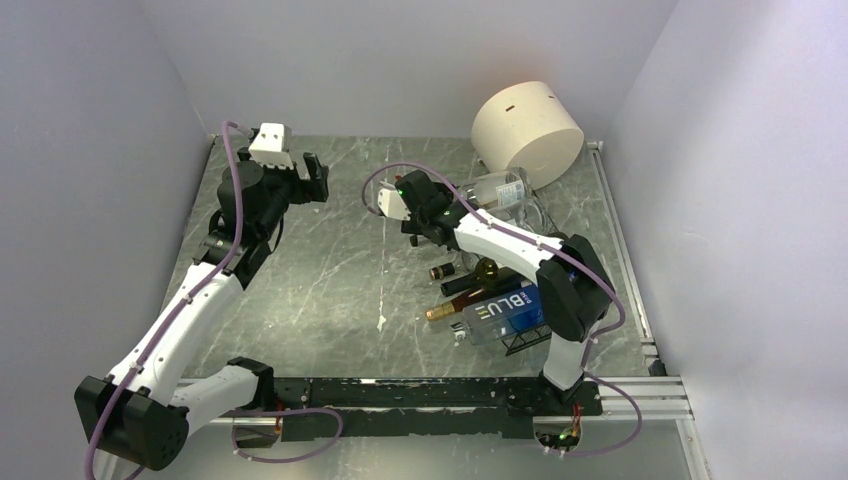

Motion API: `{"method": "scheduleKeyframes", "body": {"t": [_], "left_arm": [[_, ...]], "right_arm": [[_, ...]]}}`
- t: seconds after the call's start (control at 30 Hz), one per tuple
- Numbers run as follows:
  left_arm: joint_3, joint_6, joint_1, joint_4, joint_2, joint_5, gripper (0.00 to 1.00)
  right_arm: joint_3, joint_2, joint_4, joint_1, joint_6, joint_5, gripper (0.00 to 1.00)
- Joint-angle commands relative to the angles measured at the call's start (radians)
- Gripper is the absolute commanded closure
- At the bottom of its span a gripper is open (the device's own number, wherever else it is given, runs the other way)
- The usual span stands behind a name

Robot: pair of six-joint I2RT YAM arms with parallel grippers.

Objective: Take the wine bottle off the wine rack

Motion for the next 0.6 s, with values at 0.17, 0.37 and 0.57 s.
{"method": "scheduleKeyframes", "body": {"t": [0.17,0.37,0.57], "left_arm": [[-0.009,0.021,-0.005,0.03,-0.02,-0.003,0.06],[-0.004,0.027,-0.005,0.027,-0.001,0.012,0.06],[-0.013,0.034,-0.004,0.033,-0.003,0.005,0.06]], "right_arm": [[0.049,-0.029,-0.031,-0.001,-0.009,-0.016,0.39],[0.021,-0.063,-0.005,0.003,-0.019,-0.026,0.62],[0.002,-0.096,0.025,0.034,-0.011,0.013,0.76]]}}
